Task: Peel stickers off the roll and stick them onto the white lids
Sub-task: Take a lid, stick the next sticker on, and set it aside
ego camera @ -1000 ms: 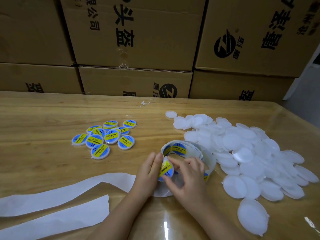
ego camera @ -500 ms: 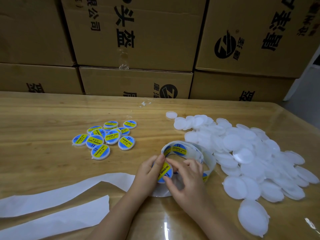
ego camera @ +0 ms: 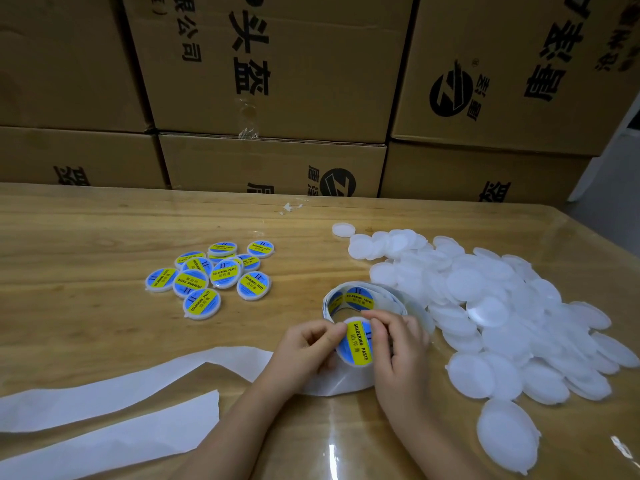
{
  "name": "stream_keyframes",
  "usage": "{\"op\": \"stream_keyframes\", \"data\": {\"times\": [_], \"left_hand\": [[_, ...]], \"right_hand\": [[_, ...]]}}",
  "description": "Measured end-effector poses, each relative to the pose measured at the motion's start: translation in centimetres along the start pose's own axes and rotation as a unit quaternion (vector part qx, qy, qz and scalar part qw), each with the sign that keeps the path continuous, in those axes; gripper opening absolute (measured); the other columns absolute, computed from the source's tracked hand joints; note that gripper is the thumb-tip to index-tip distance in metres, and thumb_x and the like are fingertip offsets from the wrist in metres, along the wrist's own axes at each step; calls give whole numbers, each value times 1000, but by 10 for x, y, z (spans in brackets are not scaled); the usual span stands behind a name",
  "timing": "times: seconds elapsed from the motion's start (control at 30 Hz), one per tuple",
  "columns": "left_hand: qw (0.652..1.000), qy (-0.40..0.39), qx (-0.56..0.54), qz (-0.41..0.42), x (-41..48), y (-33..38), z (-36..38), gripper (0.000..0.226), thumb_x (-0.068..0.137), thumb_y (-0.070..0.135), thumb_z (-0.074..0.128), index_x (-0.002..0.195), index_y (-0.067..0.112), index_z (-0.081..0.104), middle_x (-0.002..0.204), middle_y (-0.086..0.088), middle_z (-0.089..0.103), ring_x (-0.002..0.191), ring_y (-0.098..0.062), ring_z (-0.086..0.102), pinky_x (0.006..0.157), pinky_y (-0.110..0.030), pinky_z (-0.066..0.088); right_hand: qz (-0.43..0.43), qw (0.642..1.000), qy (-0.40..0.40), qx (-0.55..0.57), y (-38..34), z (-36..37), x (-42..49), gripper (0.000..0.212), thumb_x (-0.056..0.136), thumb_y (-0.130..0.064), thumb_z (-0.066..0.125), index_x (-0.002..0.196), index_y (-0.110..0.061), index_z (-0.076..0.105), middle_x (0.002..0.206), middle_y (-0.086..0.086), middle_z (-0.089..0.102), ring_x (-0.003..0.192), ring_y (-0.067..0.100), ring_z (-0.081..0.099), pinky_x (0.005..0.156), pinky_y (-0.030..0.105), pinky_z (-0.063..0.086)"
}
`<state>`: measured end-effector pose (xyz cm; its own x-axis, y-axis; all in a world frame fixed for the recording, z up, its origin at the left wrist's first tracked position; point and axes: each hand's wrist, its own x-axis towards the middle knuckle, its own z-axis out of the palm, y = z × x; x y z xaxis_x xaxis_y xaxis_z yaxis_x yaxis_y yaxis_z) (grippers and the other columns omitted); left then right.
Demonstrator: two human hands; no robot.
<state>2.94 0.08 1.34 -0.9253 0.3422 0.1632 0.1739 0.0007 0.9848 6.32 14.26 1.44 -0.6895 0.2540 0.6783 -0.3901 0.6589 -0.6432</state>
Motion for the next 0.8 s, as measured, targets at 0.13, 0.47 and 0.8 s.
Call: {"op": "stream_keyframes", "data": {"times": [0.13,0.47,0.8], "left_hand": [[998,-4,-61,-16,1,1,-4,29,87,35,59,63,21,67,51,3,53,47,-8,48,50,-17,41],[994,-17,-102,-20,2,1,-7,17,83,30,63,74,19,71,61,-4,62,45,-12,50,53,-19,45],[993,-22,-106,-36,0,1,-9,11,79,22,66,75,14,73,60,-5,61,48,-13,51,52,-19,45]], "right_hand": [[-15,1000,-25,-7,-2,0,0,28,90,-33,45,101,-24,68,89,-33,48,85,2,44,84,36,38],[21,999,-40,23,-2,-4,-1,25,89,-34,45,112,-40,54,86,-16,47,87,2,44,75,49,48],[52,998,-13,39,8,-2,-1,13,91,-41,39,91,-44,52,88,-16,61,96,6,48,85,27,38]]}}
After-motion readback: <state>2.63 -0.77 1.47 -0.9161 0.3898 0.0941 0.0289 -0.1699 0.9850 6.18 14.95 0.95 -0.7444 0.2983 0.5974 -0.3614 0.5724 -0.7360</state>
